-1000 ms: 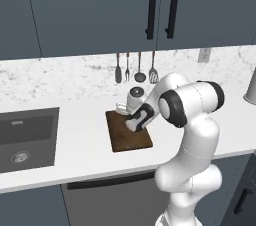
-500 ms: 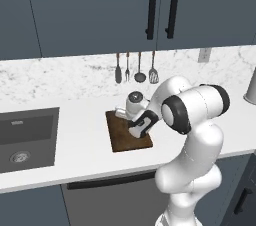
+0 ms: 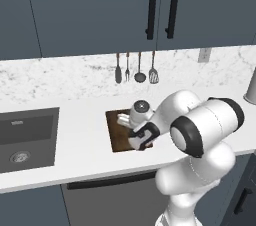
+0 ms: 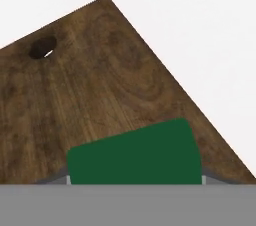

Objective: Pick up the sponge from the counter and clean the cutting board by briefly scrubbing or pressing down on the cutting board. Once finished, release the sponge.

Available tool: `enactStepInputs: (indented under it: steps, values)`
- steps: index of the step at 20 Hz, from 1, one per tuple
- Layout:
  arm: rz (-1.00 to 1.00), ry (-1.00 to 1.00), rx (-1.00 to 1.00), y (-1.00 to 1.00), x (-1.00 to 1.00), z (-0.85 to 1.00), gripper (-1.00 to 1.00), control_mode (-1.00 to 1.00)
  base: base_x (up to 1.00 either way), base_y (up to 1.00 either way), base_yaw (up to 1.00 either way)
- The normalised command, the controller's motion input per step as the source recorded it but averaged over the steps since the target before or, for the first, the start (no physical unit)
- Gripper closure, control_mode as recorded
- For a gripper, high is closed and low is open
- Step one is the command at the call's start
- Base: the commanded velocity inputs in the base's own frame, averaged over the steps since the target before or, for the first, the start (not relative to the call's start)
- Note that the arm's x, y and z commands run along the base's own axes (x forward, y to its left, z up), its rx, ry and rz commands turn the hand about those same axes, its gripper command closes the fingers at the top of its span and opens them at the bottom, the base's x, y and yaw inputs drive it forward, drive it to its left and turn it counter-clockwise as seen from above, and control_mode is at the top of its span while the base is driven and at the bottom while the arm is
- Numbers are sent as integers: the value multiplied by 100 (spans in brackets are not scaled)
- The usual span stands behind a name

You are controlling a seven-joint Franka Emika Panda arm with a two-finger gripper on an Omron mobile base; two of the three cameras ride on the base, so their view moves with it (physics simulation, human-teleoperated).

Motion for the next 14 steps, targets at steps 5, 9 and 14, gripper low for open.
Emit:
enactStepInputs:
  steps: [5, 9, 14]
  values:
    - [0, 8, 3, 1, -23, 14, 100, -100, 0, 0, 0]
    - [0, 10, 0, 9, 19, 19, 100, -100, 0, 0, 0]
    - [0, 8, 0, 16, 57, 7, 100, -100, 0, 0, 0]
